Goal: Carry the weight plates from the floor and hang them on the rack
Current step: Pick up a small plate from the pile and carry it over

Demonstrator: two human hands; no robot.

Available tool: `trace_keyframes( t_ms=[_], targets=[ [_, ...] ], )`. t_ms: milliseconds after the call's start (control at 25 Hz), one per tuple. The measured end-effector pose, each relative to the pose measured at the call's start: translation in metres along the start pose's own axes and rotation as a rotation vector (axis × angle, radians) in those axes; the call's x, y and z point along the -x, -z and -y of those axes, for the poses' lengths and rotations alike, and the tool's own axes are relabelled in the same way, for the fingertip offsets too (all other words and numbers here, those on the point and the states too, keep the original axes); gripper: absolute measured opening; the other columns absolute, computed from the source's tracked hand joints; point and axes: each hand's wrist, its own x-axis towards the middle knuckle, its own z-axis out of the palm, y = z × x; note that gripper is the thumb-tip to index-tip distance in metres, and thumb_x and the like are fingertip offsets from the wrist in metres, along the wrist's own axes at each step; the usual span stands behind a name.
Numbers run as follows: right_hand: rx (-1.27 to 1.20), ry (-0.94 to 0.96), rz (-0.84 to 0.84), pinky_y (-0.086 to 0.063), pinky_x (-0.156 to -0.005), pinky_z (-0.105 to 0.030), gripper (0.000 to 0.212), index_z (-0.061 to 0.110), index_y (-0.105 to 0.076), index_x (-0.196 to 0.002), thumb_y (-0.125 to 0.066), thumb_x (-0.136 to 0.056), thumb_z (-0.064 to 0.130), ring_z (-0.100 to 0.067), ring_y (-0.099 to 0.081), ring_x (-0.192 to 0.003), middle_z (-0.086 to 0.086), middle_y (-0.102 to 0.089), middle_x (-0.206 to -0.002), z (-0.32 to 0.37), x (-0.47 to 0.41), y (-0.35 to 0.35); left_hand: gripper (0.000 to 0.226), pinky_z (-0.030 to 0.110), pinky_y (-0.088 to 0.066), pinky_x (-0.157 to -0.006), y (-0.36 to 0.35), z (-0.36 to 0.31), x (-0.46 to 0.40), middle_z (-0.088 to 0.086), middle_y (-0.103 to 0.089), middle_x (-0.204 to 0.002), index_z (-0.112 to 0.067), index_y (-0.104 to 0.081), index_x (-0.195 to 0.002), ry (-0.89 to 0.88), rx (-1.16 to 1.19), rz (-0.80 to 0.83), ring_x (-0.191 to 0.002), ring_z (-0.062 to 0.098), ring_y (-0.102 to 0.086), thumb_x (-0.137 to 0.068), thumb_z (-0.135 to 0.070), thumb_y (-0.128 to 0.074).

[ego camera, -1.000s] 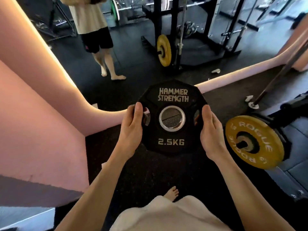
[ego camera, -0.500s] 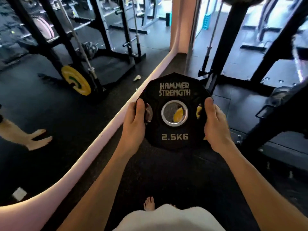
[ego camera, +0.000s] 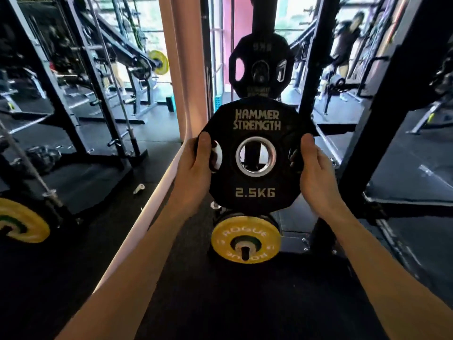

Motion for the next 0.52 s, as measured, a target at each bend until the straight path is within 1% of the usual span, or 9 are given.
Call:
trace_keyframes(
  t_ms=[80, 120, 160, 240, 280, 320, 360, 440, 520],
  targets=[
    [-0.003, 0.066, -0.028, -0.041, -0.065, -0.031, 0.060, -0.003, -0.056, -0.087, -0.037, -0.100, 0.053, -0.016, -0.050, -0.069, -0.012, -0.054, -0.076, 0.020, -0.036, 0.005, 0.034, 0.020, -0.039, -0.059, -0.014, -0.013, -0.038, -0.001, -0.048, -0.069, -0.012, -0.053, -0.087, -0.049, 0.062, 0.007, -0.060, 0.006, -0.047, -0.106, -0.034, -0.036],
    [0.000, 0.095, -0.049, -0.041, -0.064, -0.031, 0.059, -0.001, -0.056, -0.084, -0.037, -0.100, 0.053, -0.016, -0.050, -0.068, -0.009, -0.054, -0.074, 0.031, -0.053, 0.008, 0.034, 0.024, -0.037, -0.058, -0.021, -0.020, -0.056, -0.002, -0.047, -0.069, -0.015, -0.053, -0.087, -0.070, 0.092, 0.014, -0.062, 0.010, -0.045, -0.105, -0.038, -0.036],
    [0.015, 0.124, -0.067, -0.041, -0.064, -0.030, 0.059, 0.001, -0.055, -0.082, -0.037, -0.100, 0.054, -0.014, -0.050, -0.066, -0.007, -0.054, -0.071, 0.043, -0.072, 0.010, 0.035, 0.025, -0.036, -0.058, -0.027, -0.029, -0.075, -0.003, -0.046, -0.069, -0.017, -0.053, -0.086, -0.100, 0.109, 0.013, -0.062, 0.010, -0.044, -0.104, -0.042, -0.036],
    [0.037, 0.192, -0.075, -0.042, -0.063, -0.028, 0.059, 0.006, -0.056, -0.077, -0.037, -0.099, 0.057, -0.009, -0.051, -0.061, 0.005, -0.056, -0.064, 0.068, -0.109, 0.015, 0.037, 0.023, -0.036, -0.056, -0.039, -0.049, -0.110, -0.007, -0.047, -0.067, -0.021, -0.054, -0.084, -0.162, 0.107, -0.001, -0.060, 0.008, -0.043, -0.102, -0.049, -0.038],
    [0.037, 0.228, -0.074, -0.041, -0.062, -0.027, 0.055, 0.013, -0.056, -0.071, -0.037, -0.099, 0.057, -0.006, -0.050, -0.058, 0.012, -0.055, -0.058, 0.081, -0.124, 0.016, 0.038, 0.022, -0.035, -0.054, -0.044, -0.060, -0.126, -0.007, -0.047, -0.066, -0.022, -0.054, -0.083, -0.189, 0.102, -0.009, -0.057, 0.007, -0.042, -0.102, -0.050, -0.037],
    [0.042, 0.261, -0.077, -0.040, -0.062, -0.027, 0.052, 0.019, -0.054, -0.068, -0.036, -0.099, 0.057, -0.006, -0.049, -0.056, 0.015, -0.053, -0.054, 0.092, -0.138, 0.017, 0.038, 0.022, -0.034, -0.052, -0.048, -0.070, -0.140, -0.007, -0.046, -0.065, -0.023, -0.054, -0.082, -0.216, 0.105, -0.013, -0.054, 0.006, -0.041, -0.103, -0.050, -0.036],
    [0.056, 0.300, -0.081, -0.040, -0.062, -0.029, 0.050, 0.023, -0.053, -0.066, -0.036, -0.099, 0.057, -0.006, -0.049, -0.056, 0.015, -0.052, -0.052, 0.106, -0.154, 0.018, 0.038, 0.023, -0.032, -0.050, -0.051, -0.082, -0.156, -0.007, -0.046, -0.064, -0.022, -0.055, -0.083, -0.243, 0.121, -0.012, -0.051, 0.006, -0.040, -0.103, -0.049, -0.036],
    [0.091, 0.365, -0.103, -0.040, -0.061, -0.030, 0.051, 0.024, -0.052, -0.066, -0.034, -0.098, 0.060, -0.006, -0.048, -0.055, 0.016, -0.051, -0.049, 0.133, -0.184, 0.019, 0.038, 0.022, -0.032, -0.049, -0.057, -0.105, -0.189, -0.007, -0.047, -0.064, -0.019, -0.058, -0.089, -0.283, 0.165, -0.016, -0.051, 0.006, -0.041, -0.103, -0.048, -0.037],
    [0.105, 0.427, -0.121, -0.040, -0.062, -0.032, 0.054, 0.022, -0.050, -0.067, -0.033, -0.096, 0.064, -0.010, -0.047, -0.056, 0.015, -0.049, -0.050, 0.157, -0.214, 0.018, 0.041, 0.020, -0.038, -0.058, -0.062, -0.125, -0.223, -0.002, -0.054, -0.072, -0.015, -0.060, -0.097, -0.329, 0.210, -0.006, -0.061, 0.007, -0.048, -0.102, -0.048, -0.037]
  ],
)
